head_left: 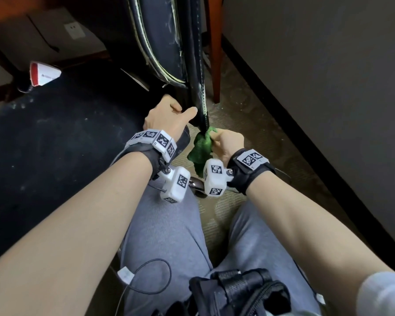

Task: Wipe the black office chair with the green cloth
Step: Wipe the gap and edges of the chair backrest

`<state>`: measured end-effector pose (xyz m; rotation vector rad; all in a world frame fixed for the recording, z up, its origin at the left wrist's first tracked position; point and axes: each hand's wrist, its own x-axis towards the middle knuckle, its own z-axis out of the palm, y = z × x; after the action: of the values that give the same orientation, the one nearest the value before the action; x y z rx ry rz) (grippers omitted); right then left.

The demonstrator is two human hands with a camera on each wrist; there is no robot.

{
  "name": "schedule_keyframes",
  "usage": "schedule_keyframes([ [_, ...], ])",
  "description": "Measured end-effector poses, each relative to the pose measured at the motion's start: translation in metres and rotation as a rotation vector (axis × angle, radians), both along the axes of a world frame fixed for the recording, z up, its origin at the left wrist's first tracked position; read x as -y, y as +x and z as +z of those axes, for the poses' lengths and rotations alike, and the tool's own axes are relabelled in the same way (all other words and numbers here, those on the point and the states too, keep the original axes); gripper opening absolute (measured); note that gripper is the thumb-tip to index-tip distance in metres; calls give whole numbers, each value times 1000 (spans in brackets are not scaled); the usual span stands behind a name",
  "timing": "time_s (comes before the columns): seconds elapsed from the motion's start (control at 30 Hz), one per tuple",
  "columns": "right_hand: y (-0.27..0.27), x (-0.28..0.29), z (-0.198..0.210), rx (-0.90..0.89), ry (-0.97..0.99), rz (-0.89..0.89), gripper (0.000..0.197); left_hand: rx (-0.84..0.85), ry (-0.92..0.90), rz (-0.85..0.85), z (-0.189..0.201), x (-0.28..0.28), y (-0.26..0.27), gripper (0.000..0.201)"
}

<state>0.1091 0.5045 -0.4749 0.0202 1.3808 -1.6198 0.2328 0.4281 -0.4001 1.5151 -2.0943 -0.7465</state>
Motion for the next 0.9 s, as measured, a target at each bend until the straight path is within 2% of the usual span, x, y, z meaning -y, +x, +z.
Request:
schedule_keyframes([
  [0.1, 3, -2, -1, -269, 45, -15, 12, 2, -5, -3, -1, 1, 1, 38],
  [0.23, 5, -6, 14, -848, 49, -6, 15, 20, -24, -18, -1, 5, 2, 40],
  [0.33, 7, -8, 37, -1065, -71, -49, 19, 31, -23, -44, -1, 8, 2, 43],
  [0.43, 6, -2, 40, -1099, -132, -70, 20, 23, -21, -57, -1, 11, 3, 44],
  [0.6, -7, -1, 21, -999, -71, 9, 28, 77, -7, -113, 0, 16, 2, 45],
  [0.8, -18, 7, 59, -1040, -233, -8, 34, 117, -22, -132, 1, 19, 1, 46],
  [0.9, -21, 10, 58, -1036, -267, 14, 35, 130, -19, -135, 1, 18, 1, 45],
])
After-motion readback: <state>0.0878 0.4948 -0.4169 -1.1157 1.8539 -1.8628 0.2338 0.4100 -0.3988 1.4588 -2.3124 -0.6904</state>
